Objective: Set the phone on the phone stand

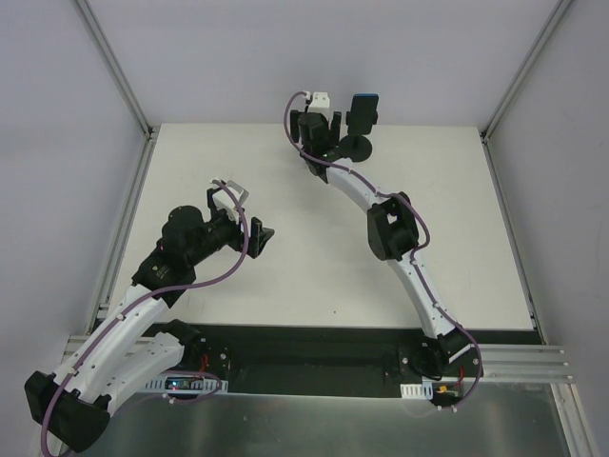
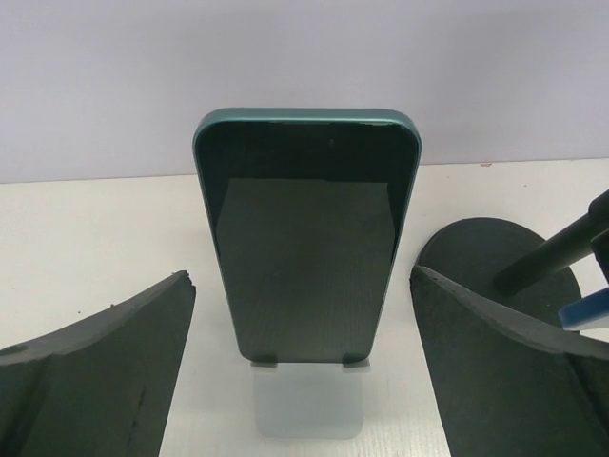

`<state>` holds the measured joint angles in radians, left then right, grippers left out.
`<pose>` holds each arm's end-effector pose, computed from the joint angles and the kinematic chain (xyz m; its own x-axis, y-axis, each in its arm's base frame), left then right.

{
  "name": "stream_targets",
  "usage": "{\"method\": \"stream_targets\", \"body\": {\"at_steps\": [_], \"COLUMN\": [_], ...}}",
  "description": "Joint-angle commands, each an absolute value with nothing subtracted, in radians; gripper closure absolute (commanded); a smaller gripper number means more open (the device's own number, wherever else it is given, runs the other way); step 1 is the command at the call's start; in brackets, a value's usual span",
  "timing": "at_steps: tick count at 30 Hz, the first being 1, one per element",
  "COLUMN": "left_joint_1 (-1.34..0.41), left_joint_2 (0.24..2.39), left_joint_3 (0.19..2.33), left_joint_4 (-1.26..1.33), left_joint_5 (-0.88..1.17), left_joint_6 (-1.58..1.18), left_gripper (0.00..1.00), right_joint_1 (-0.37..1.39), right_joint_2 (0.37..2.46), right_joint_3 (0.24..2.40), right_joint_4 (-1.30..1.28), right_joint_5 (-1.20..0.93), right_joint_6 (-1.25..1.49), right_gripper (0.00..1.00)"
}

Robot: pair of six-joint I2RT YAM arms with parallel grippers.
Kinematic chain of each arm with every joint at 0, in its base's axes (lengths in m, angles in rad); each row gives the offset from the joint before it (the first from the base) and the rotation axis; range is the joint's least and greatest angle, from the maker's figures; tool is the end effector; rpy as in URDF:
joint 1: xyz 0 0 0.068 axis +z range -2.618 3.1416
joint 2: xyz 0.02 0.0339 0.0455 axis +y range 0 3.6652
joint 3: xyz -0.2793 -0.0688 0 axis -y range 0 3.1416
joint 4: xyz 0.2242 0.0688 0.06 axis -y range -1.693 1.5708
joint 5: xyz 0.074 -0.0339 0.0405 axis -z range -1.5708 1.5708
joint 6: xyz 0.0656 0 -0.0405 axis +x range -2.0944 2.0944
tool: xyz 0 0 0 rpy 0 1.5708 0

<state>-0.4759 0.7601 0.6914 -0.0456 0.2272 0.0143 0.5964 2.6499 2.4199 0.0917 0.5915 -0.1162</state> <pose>0.1553 -0.0967 0.3347 -0.0921 0.0632 -0.9937 0.6467 0.7627 -0.0115 0.5380 0.3210 0.2350 -0.1122 -0.1925 -0.9749 -0.0225 0.9813 -0.1912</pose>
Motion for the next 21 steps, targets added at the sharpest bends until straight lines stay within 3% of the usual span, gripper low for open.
{"method": "stream_targets", "body": {"at_steps": [1, 9, 12, 15, 21], "left_joint_1": [-0.468, -0.466, -0.466, -0.468, -0.469], "left_joint_2": [0.753, 0.746, 0.741, 0.733, 0.706], "left_joint_3": [0.724, 0.719, 0.719, 0.716, 0.703], "left_joint_4": [-0.026, -0.026, -0.028, -0.028, -0.025], "left_joint_5": [0.248, 0.232, 0.221, 0.206, 0.160], "left_joint_6": [0.018, 0.023, 0.023, 0.026, 0.028], "left_gripper": [0.03, 0.03, 0.03, 0.03, 0.03], "right_joint_1": [0.603, 0.669, 0.713, 0.762, 0.813], "right_joint_2": [2.520, 2.310, 2.186, 2.016, 1.547], "right_joint_3": [2.430, 2.326, 2.193, 1.949, 1.242], "right_joint_4": [0.098, 0.063, 0.014, -0.050, -0.122], "right_joint_5": [0.620, 0.661, 0.664, 0.654, 0.502], "right_joint_6": [-0.144, -0.316, -0.351, -0.307, -0.119], "right_gripper": [0.04, 0.04, 0.04, 0.04, 0.04]}}
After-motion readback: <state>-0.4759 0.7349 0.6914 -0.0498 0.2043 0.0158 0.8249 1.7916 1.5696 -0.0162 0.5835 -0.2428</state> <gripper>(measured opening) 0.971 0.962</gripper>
